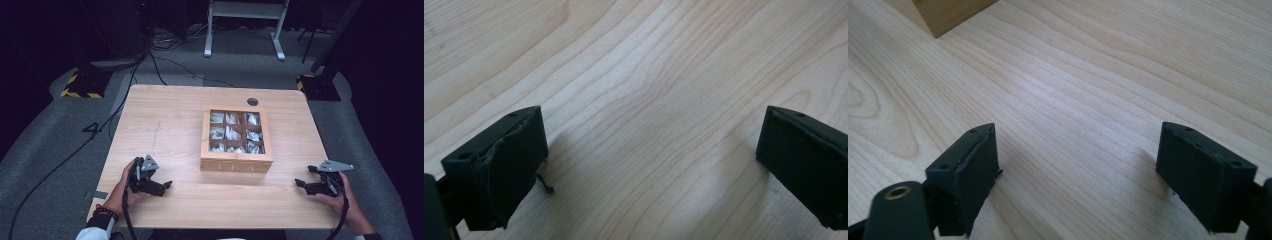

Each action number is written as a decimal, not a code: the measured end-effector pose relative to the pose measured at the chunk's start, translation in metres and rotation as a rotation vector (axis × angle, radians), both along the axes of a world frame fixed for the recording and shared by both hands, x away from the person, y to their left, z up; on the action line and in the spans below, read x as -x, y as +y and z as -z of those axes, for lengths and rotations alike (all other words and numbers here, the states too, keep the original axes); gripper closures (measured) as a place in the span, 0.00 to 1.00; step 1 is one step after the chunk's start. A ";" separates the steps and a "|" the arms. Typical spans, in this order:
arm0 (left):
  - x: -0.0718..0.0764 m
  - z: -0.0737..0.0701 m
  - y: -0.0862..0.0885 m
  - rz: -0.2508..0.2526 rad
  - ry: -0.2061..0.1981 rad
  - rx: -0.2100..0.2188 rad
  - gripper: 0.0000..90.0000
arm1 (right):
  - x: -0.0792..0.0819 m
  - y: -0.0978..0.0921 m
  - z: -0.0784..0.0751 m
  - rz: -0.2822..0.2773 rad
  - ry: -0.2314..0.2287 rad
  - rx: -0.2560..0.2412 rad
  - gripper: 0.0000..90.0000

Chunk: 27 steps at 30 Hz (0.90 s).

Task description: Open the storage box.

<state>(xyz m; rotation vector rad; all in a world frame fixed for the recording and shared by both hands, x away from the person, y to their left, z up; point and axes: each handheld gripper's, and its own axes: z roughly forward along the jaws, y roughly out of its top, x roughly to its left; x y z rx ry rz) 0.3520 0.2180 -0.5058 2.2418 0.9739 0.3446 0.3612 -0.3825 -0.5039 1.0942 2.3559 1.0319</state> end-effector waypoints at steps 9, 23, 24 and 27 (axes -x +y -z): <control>-0.006 0.000 -0.003 0.024 0.001 -0.004 0.00 | -0.003 0.002 -0.002 -0.004 0.024 0.008 0.18; -0.005 0.000 -0.003 0.023 0.001 -0.001 0.00 | -0.016 0.034 -0.048 -0.110 -0.054 -0.056 0.26; -0.005 0.000 -0.003 0.023 0.001 -0.001 0.00 | -0.016 0.038 -0.051 -0.124 -0.060 -0.049 0.26; -0.005 0.000 -0.003 0.023 0.000 0.001 0.00 | -0.017 0.048 -0.056 -0.147 -0.067 -0.043 0.27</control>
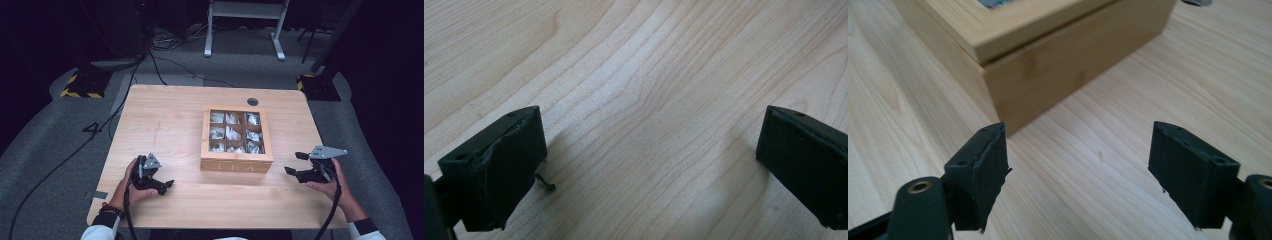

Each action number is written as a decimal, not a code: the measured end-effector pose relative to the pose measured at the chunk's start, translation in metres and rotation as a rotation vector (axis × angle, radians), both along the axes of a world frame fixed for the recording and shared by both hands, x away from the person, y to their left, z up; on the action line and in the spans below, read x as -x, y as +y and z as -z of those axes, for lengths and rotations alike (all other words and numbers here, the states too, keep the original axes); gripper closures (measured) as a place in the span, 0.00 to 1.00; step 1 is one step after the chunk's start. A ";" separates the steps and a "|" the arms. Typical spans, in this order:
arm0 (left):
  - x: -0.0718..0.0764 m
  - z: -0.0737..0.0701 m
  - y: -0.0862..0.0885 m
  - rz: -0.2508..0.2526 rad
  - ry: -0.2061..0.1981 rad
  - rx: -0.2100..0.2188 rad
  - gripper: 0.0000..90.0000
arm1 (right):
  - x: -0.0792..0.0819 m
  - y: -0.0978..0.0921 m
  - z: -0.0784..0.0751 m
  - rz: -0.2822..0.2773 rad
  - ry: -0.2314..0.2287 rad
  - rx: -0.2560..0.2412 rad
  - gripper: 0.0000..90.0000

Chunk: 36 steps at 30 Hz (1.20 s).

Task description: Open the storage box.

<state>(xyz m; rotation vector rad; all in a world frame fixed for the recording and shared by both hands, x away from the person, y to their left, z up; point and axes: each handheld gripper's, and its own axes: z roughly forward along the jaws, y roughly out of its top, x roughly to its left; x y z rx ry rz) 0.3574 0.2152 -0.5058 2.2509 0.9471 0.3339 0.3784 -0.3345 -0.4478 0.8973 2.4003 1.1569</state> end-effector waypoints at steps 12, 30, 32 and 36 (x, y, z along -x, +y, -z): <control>0.000 0.000 0.000 -0.005 -0.002 -0.003 0.00 | -0.007 0.044 -0.010 -0.081 -0.016 0.009 0.31; 0.000 0.000 0.000 -0.005 -0.002 -0.003 0.00 | -0.018 0.064 -0.001 -0.088 0.025 -0.005 0.40; 0.000 0.000 0.000 -0.007 -0.003 -0.004 0.00 | -0.018 0.064 -0.001 -0.085 0.030 -0.013 0.40; 0.001 -0.001 -0.001 -0.024 0.010 -0.003 0.01 | -0.018 0.064 -0.002 -0.082 0.033 -0.017 0.40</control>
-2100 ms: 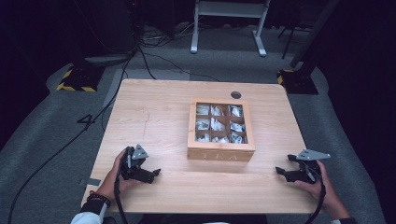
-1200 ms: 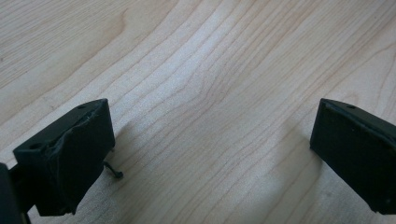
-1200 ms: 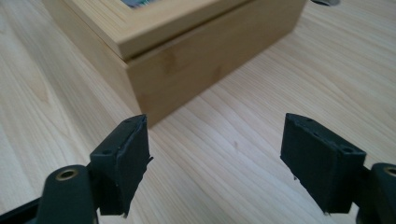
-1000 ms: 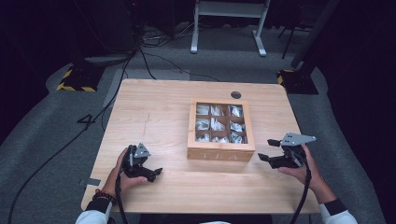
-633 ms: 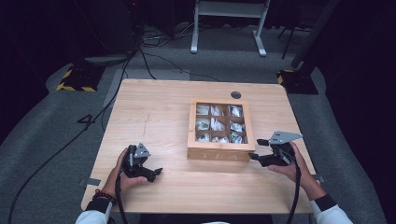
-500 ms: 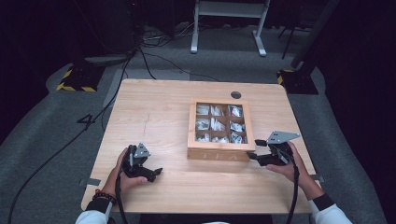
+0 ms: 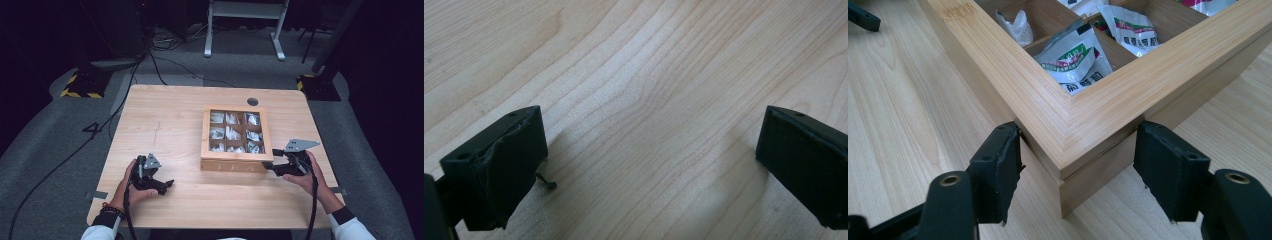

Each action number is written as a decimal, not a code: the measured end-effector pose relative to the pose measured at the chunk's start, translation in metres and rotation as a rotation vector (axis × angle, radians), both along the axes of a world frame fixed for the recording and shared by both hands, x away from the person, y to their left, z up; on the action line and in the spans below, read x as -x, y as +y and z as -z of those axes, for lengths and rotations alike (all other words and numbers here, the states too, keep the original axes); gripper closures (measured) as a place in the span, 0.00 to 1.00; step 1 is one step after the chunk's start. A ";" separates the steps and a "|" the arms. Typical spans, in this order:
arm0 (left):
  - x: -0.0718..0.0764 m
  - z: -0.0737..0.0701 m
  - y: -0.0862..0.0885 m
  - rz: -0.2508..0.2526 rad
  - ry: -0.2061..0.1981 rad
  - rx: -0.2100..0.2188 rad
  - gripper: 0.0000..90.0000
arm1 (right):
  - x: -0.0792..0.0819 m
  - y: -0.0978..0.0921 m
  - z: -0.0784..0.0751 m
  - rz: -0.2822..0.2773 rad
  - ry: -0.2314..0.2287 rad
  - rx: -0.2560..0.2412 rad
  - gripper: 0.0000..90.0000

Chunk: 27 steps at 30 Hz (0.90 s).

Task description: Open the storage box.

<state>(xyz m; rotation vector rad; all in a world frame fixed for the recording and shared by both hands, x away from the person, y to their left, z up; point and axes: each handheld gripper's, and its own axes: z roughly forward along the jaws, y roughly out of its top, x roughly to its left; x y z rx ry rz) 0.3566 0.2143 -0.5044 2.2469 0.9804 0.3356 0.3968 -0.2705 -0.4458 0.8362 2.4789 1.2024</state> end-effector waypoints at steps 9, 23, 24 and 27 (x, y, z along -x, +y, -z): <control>0.001 -0.011 -0.009 0.032 -0.028 0.001 0.20 | 0.001 -0.001 -0.002 0.008 -0.010 -0.021 0.40; -0.014 -0.049 -0.038 0.086 -0.150 0.059 0.21 | -0.003 -0.001 -0.013 0.022 -0.025 -0.055 0.40; -0.014 -0.049 -0.038 0.086 -0.150 0.059 0.21 | -0.003 -0.001 -0.013 0.022 -0.025 -0.055 0.40; -0.019 -0.062 -0.057 0.115 -0.198 0.067 0.21 | -0.005 -0.001 -0.018 0.032 -0.036 -0.065 0.40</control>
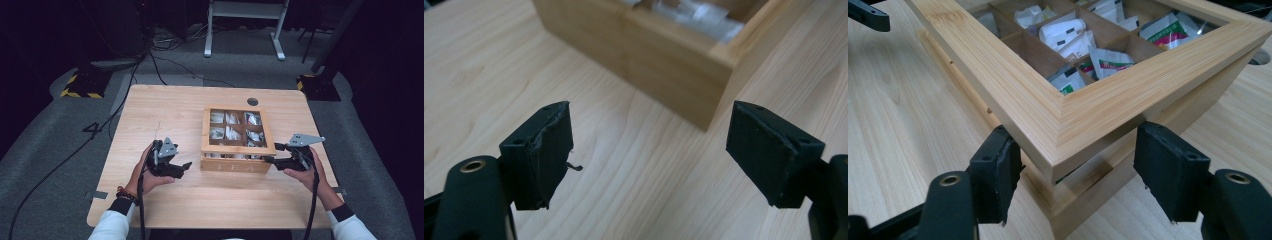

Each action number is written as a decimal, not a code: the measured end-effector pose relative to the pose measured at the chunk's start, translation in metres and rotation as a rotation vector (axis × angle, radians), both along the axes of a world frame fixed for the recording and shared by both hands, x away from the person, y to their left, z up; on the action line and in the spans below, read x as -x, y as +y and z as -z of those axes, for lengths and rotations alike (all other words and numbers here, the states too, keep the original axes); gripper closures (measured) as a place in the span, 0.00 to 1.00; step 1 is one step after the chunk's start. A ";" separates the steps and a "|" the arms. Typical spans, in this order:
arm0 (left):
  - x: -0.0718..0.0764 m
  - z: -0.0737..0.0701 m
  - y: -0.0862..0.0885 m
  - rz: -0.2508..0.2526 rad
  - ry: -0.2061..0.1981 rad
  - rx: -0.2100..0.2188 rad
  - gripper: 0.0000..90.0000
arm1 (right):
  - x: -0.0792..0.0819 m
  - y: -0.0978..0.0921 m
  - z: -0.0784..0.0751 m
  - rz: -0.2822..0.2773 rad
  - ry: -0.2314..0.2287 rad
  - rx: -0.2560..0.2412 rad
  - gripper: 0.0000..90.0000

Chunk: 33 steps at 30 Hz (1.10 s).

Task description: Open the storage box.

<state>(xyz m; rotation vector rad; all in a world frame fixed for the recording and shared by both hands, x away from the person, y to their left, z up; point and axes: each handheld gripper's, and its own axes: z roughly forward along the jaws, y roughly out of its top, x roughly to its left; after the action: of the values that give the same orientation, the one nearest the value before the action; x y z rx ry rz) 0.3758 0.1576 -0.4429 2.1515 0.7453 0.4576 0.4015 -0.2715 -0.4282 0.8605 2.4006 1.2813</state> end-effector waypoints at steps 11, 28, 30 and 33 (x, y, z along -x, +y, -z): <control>-0.017 -0.015 -0.039 0.051 -0.068 0.006 0.21 | -0.003 0.000 -0.005 0.012 -0.007 -0.010 0.40; -0.025 -0.030 -0.048 0.048 -0.220 0.045 0.37 | -0.006 0.002 -0.013 -0.001 -0.032 -0.019 0.41; -0.025 -0.030 -0.048 0.045 -0.228 0.053 0.38 | -0.004 0.001 -0.014 -0.006 -0.035 -0.013 0.41; -0.026 -0.034 -0.049 0.042 -0.240 0.072 0.40 | -0.001 -0.006 -0.012 -0.005 -0.030 -0.004 0.40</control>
<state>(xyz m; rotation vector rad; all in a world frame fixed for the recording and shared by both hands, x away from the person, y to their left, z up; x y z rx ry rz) 0.4017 0.1084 -0.4093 1.9976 0.5724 0.6434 0.4023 -0.2773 -0.4163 0.8304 2.3792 1.2921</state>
